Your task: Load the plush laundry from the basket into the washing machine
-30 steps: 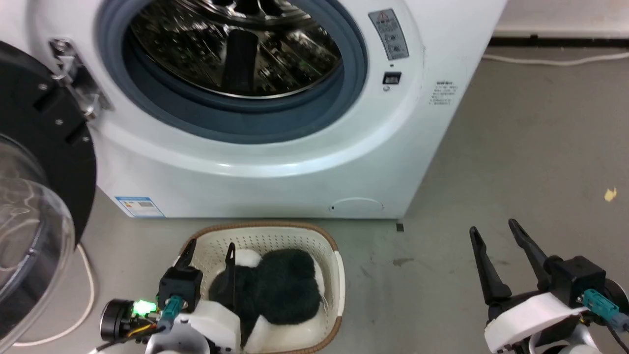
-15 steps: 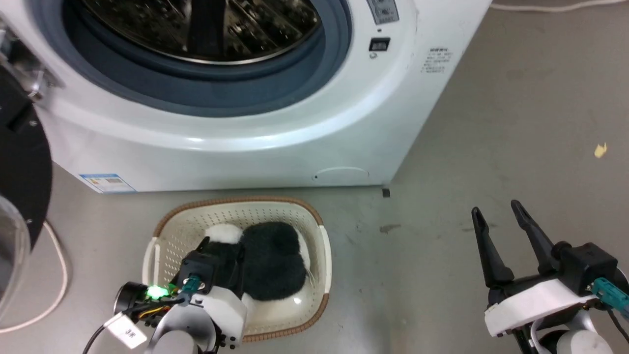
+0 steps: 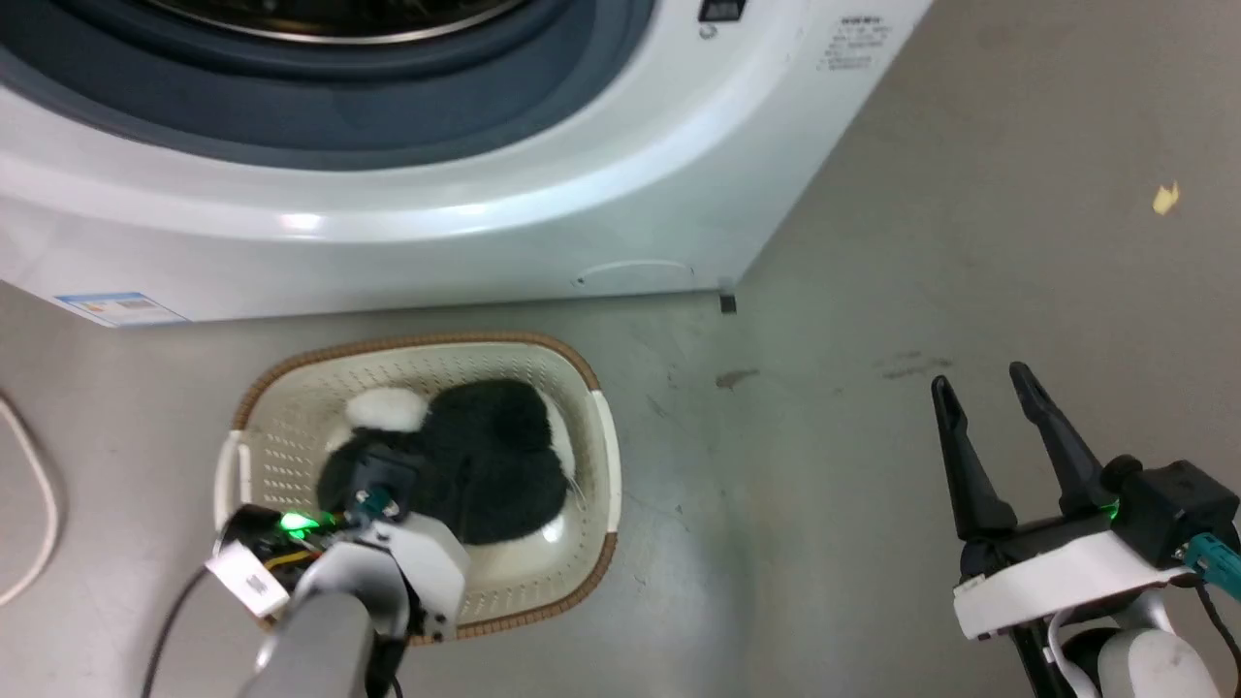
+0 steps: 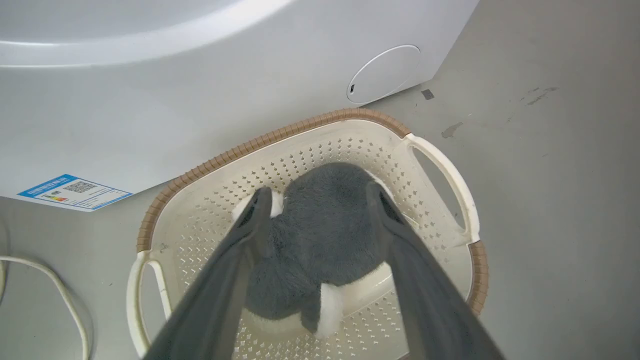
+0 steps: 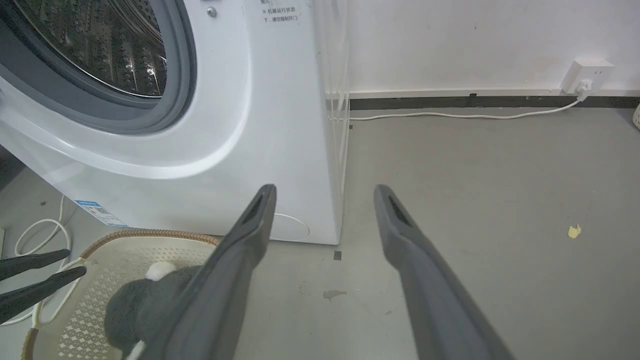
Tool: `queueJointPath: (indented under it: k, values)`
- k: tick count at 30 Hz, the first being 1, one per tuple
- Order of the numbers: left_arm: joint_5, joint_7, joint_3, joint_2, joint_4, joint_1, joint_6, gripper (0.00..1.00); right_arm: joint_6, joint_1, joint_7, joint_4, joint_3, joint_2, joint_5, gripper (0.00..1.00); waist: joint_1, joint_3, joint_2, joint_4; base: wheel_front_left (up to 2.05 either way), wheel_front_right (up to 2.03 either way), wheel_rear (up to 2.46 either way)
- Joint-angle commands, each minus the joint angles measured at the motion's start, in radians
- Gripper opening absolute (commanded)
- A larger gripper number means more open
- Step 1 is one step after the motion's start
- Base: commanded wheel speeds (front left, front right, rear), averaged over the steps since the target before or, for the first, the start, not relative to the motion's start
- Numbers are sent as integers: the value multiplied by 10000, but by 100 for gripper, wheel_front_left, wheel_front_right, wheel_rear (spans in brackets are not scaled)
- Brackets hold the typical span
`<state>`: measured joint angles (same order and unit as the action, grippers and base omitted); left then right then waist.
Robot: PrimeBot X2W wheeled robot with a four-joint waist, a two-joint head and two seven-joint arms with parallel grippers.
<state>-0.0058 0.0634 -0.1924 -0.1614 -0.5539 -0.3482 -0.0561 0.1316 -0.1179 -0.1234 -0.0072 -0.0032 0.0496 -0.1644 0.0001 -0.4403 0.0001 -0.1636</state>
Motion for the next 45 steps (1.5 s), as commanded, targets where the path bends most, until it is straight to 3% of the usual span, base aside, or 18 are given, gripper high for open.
queueJointPath:
  k: [1, 16, 23, 33, 45]
  values:
    - [-217, 97, -15, -144, -377, -471, -75, 100, -5, -255, -111, -42, 33, 4, -179, 100, -1, -330, -1, -227, 0, 0, 0]
    - [-944, -618, -851, -706, -2224, -2068, -271, 100, -6, -624, -423, 5, 224, 5, -965, 100, -1, -1670, -1, -922, 0, 0, 0]
    - [-902, -1050, -1264, -1113, -3090, -2789, -100, 100, -6, -761, -569, 16, 266, 5, -1284, 100, -1, -2257, -1, -1187, 0, 0, 0]
    - [-1157, -1493, -1980, -1275, -4123, -3824, -424, 100, -7, -869, -777, 34, 307, 5, -1732, 100, -1, -3091, -1, -1537, 0, 0, 0]
    - [-1199, -2208, -3010, -1692, -5422, -5162, -484, 100, -8, -909, -1026, 34, 73, 6, -2224, 100, -1, -4210, -1, -1880, 0, 0, 0]
